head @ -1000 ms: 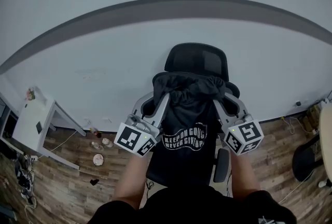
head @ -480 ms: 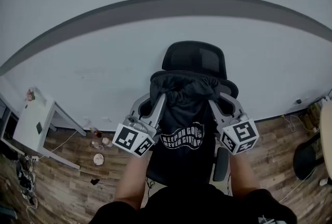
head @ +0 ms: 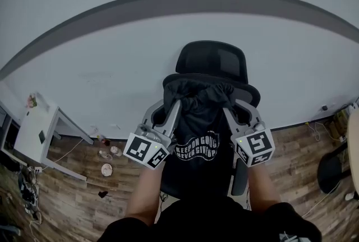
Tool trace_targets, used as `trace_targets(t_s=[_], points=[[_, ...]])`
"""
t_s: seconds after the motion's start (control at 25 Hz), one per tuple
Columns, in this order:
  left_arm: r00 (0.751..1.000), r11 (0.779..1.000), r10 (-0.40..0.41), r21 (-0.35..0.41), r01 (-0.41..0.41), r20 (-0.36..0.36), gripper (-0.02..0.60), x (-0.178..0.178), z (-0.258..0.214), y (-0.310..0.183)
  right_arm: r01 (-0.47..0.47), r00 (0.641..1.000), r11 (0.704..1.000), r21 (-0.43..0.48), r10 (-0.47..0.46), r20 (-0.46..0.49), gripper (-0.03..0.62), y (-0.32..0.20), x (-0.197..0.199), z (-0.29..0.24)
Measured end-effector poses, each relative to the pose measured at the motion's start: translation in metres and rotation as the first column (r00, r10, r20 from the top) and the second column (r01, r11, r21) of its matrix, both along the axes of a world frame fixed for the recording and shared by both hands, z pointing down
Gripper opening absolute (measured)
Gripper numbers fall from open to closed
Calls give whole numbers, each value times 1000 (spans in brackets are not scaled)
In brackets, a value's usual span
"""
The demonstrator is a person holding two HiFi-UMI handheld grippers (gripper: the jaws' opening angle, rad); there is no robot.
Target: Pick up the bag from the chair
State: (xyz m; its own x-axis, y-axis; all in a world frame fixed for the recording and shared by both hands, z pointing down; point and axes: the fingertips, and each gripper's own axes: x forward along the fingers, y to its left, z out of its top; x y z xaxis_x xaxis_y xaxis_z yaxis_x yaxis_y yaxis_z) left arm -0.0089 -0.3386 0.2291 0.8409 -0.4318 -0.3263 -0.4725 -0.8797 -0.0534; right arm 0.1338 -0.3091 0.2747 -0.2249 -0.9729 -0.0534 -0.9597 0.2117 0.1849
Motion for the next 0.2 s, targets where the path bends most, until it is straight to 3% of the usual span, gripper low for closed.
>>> trace_targets(t_s=[0.2], points=[[1000,1000,-4,-9,4,8,49,-2,5,-9,2,1000,1000,-9,-2,7,83,-10,0,6]])
